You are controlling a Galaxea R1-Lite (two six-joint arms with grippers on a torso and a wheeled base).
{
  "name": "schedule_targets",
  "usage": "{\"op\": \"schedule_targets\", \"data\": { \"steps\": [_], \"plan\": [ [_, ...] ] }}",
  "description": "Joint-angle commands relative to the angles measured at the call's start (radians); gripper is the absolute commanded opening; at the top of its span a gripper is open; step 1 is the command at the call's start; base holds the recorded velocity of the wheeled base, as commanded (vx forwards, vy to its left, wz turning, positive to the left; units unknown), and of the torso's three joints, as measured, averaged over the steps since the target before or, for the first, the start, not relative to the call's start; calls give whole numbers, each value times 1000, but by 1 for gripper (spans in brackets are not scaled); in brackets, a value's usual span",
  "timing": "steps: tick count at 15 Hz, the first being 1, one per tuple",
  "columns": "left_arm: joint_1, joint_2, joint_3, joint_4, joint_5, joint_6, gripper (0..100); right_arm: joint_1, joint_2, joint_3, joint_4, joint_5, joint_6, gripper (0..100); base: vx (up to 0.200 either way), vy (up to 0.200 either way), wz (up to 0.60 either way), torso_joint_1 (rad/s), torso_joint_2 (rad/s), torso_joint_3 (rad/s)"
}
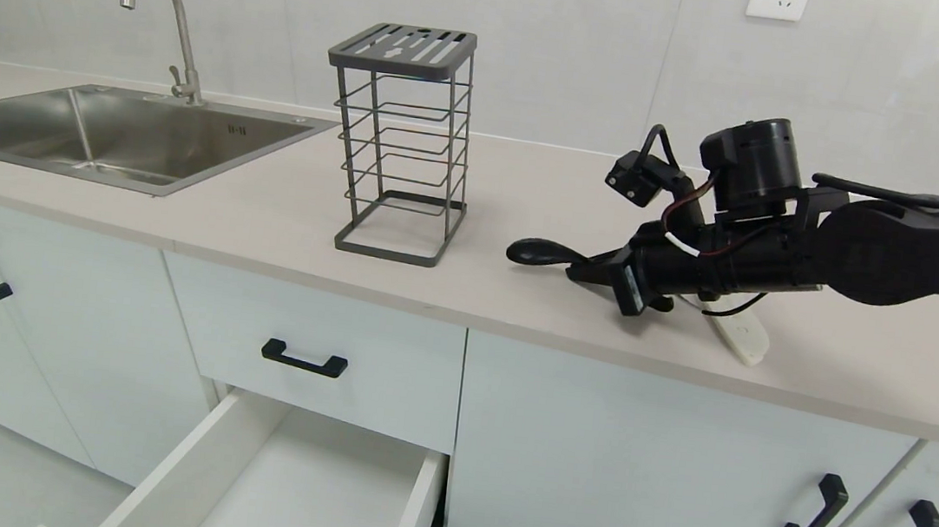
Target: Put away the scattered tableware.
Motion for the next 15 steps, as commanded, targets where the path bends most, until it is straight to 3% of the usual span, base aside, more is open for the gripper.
{"op": "schedule_targets", "data": {
  "steps": [1,3,7,12,15],
  "plan": [
    [0,1,0,0,1,-1,100,0,-15,-2,-2,1,0,0,0,0,0,0,0,0],
    [0,1,0,0,1,-1,100,26,-52,-2,-2,1,-2,0,0,0,0,0,0,0],
    [0,1,0,0,1,-1,100,172,-155,-2,28,-7,4,0,0,0,0,0,0,0],
    [0,1,0,0,1,-1,100,527,-146,1,41,-191,86,0,0,0,0,0,0,0],
    [0,1,0,0,1,-1,100,689,-38,-11,31,-304,126,0,0,0,0,0,0,0]
  ]
}}
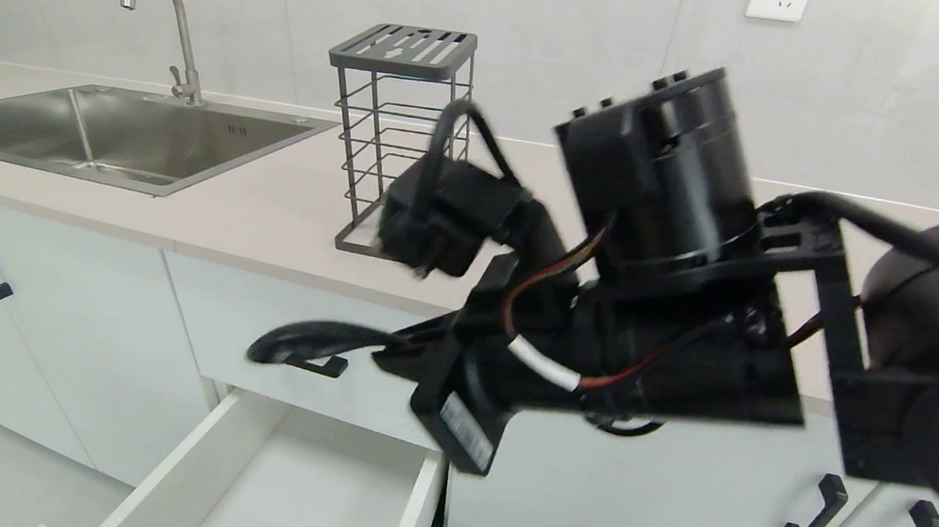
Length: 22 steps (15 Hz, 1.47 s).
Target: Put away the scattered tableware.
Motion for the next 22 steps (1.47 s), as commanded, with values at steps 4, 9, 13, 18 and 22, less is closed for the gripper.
{"op": "schedule_targets", "data": {
  "steps": [4,9,13,18,22],
  "plan": [
    [0,1,0,0,0,-1,100,185,268,-113,-19,-104,31,0,0,0,0,0,0,0],
    [0,1,0,0,0,-1,100,203,440,-176,-197,-199,31,0,0,0,0,0,0,0],
    [0,1,0,0,0,-1,100,201,506,-176,-230,-234,43,0,0,0,0,0,0,0],
    [0,1,0,0,0,-1,100,197,623,-176,-289,-239,101,0,0,0,0,0,0,0],
    [0,1,0,0,0,-1,100,182,681,-173,-307,-239,158,0,0,0,0,0,0,0]
  ]
}}
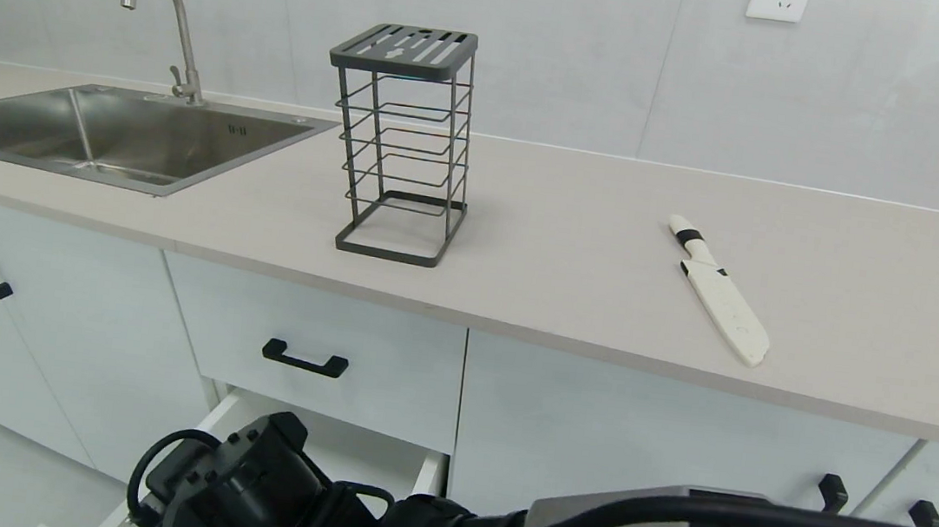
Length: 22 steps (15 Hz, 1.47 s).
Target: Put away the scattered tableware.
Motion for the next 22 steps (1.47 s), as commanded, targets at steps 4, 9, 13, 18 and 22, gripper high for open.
{"op": "schedule_targets", "data": {
  "steps": [4,9,13,18,22],
  "plan": [
    [0,1,0,0,0,-1,100,-36,73,9,-29,0,30,0,0,0,0,0,0,0],
    [0,1,0,0,0,-1,100,-51,122,6,-60,6,68,0,0,0,0,0,0,0],
    [0,1,0,0,0,-1,100,-65,166,6,-115,9,63,0,0,0,0,0,0,0],
    [0,1,0,0,0,-1,100,-68,183,6,-115,29,60,0,0,0,0,0,0,0],
    [0,1,0,0,0,-1,100,-65,186,8,-115,62,57,0,0,0,0,0,0,0]
  ]
}}
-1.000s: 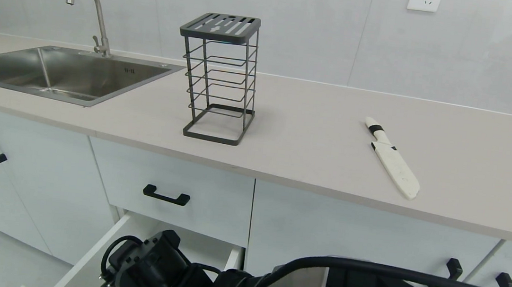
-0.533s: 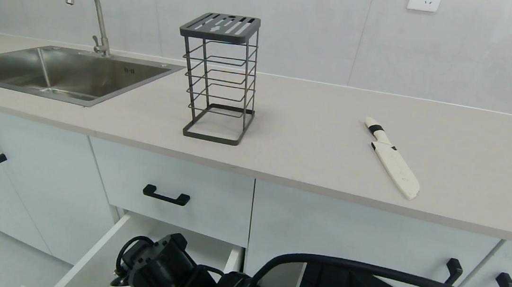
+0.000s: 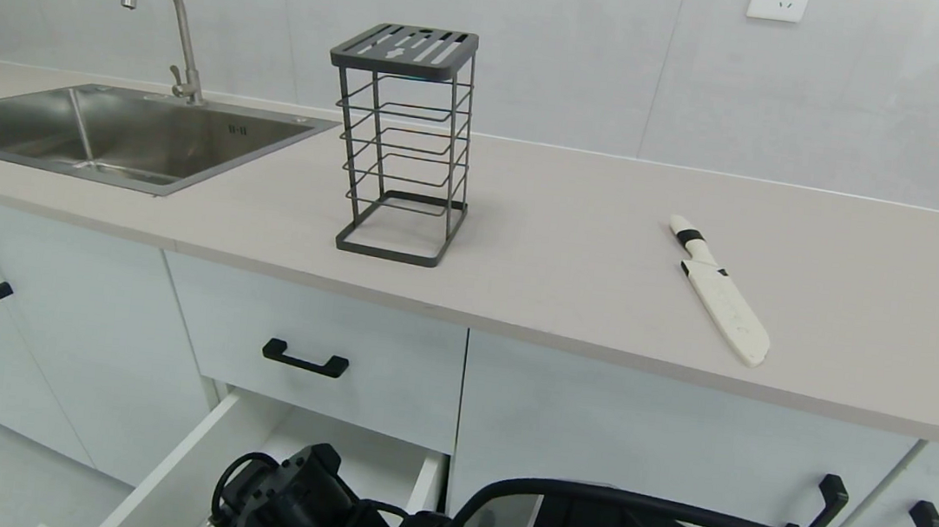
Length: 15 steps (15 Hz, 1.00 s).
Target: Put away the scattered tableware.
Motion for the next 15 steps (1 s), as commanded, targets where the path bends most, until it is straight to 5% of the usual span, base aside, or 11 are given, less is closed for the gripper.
{"op": "schedule_targets", "data": {
  "steps": [1,15],
  "plan": [
    [0,1,0,0,1,-1,100,0,2,-2,0,4,-1,0,0,0,0,0,0,0],
    [0,1,0,0,1,-1,100,0,-1,-2,5,-6,-94,0,0,0,0,0,0,0]
  ]
}}
